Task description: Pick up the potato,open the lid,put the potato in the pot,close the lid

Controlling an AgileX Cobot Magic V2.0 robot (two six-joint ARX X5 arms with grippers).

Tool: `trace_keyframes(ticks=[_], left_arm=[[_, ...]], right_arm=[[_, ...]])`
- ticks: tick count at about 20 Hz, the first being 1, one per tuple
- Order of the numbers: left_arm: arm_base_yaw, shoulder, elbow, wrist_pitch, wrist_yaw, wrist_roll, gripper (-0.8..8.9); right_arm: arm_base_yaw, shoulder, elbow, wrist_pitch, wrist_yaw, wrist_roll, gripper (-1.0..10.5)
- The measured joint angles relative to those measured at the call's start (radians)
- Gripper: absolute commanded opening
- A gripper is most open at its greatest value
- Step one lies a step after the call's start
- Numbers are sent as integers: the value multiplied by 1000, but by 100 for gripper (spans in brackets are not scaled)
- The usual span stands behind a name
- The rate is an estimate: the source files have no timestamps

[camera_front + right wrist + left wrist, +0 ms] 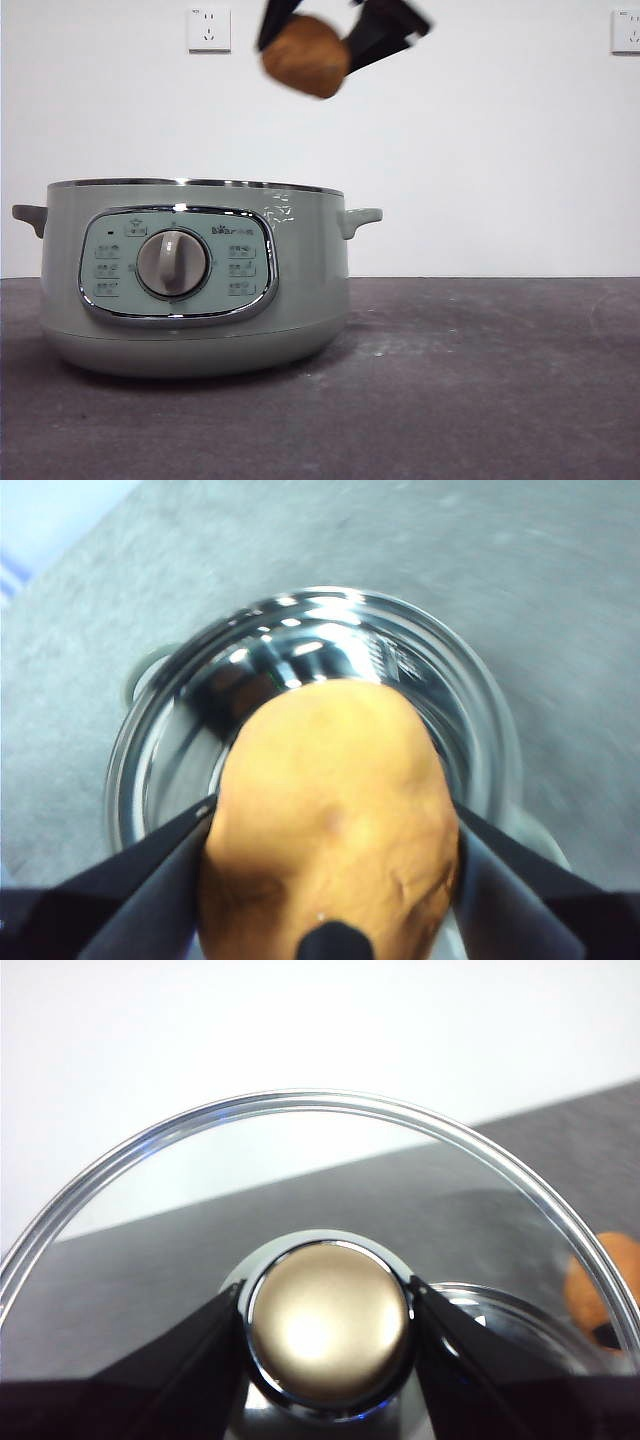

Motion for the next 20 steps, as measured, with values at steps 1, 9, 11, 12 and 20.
trace_keyframes(ticks=[1,9,11,12,20], left_arm=[[0,-29,0,-22,-26,2,-8],[0,-136,0,-140,-80,8,-8],[0,-137,0,-166,-79,8,-8],[0,-134,0,-174,-79,8,-8],[0,-133,0,-179,-77,8,-8]], right_arm=[[7,60,59,-18,0,-15,-10],[53,422,344,-105,4,-108,-10],[70,467,345,-103,5,-125,-10],[77,488,346,-103,5,-131,-10],[100,575,348,-111,83,-195,11]])
